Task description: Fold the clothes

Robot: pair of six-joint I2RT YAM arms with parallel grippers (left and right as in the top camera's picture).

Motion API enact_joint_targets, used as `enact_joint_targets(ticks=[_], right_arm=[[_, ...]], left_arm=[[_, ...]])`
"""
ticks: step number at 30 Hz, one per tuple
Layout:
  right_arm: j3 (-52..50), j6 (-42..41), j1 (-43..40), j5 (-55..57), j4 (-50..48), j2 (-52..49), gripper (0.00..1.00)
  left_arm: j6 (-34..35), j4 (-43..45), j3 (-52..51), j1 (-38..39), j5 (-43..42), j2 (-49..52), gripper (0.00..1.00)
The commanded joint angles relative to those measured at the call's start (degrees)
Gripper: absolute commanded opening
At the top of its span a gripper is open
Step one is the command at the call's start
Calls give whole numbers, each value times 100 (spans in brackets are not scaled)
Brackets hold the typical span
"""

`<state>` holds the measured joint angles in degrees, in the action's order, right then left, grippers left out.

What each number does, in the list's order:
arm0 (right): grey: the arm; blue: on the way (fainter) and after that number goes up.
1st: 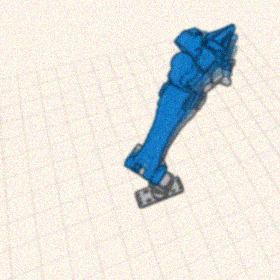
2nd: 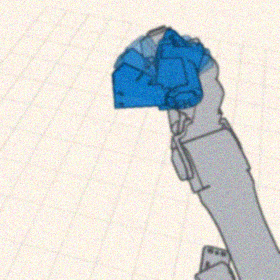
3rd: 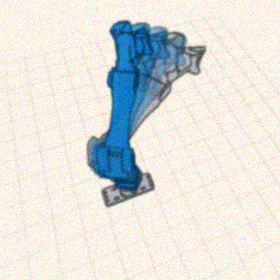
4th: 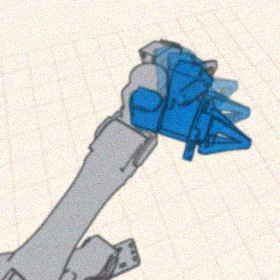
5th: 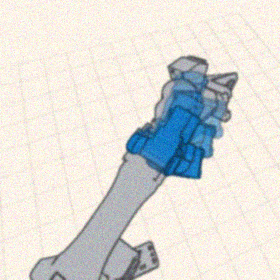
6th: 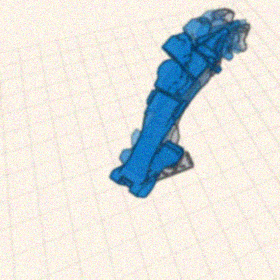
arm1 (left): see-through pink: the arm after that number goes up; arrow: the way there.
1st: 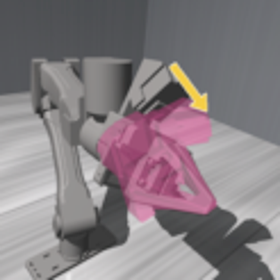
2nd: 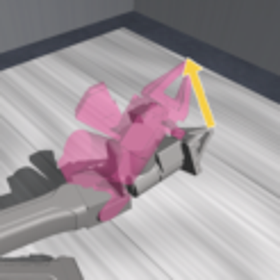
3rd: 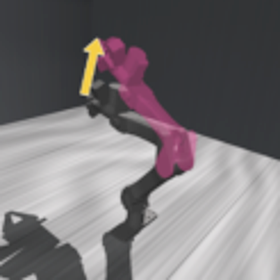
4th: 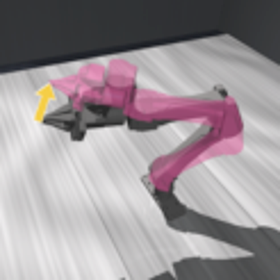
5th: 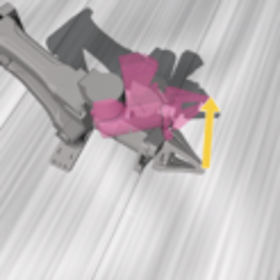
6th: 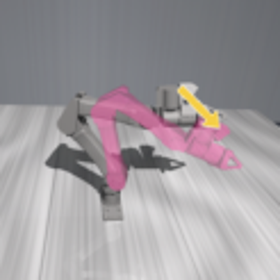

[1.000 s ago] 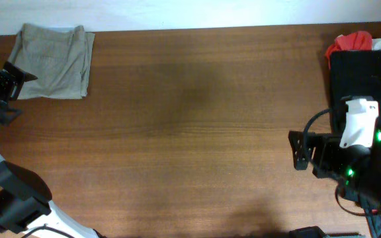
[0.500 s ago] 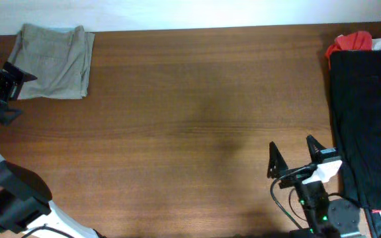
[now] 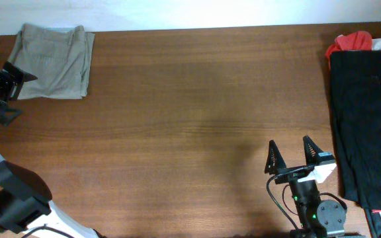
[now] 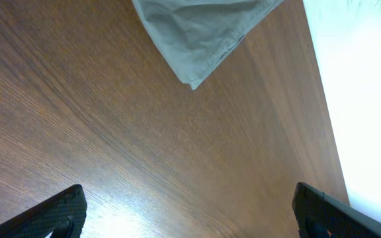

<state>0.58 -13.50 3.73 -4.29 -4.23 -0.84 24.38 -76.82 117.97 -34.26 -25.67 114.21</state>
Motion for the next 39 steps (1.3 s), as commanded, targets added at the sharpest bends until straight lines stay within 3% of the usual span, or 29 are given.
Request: enact_joint_targets(ticks=[1, 24, 30, 33, 36, 39], right_arm=[[-26, -50, -81, 48, 544, 63, 99], [-26, -50, -81, 48, 839, 59, 99], [-26, -50, -81, 48, 839, 59, 99], [-26, -50, -81, 48, 839, 59, 99], [-26, -50, -81, 48, 839, 59, 99], [-26, -50, -81, 48, 839, 59, 99]], left_arm=[[-114, 0, -2, -4, 0, -68, 99], [-114, 0, -4, -4, 2, -61, 99], [-114, 2, -72, 450, 15, -509, 99], [-114, 9, -601, 1132, 15, -1204, 99], [-116, 33, -1941, 2009, 92, -2118, 99], [-111, 522, -3016, 2490, 1235, -2826, 99]])
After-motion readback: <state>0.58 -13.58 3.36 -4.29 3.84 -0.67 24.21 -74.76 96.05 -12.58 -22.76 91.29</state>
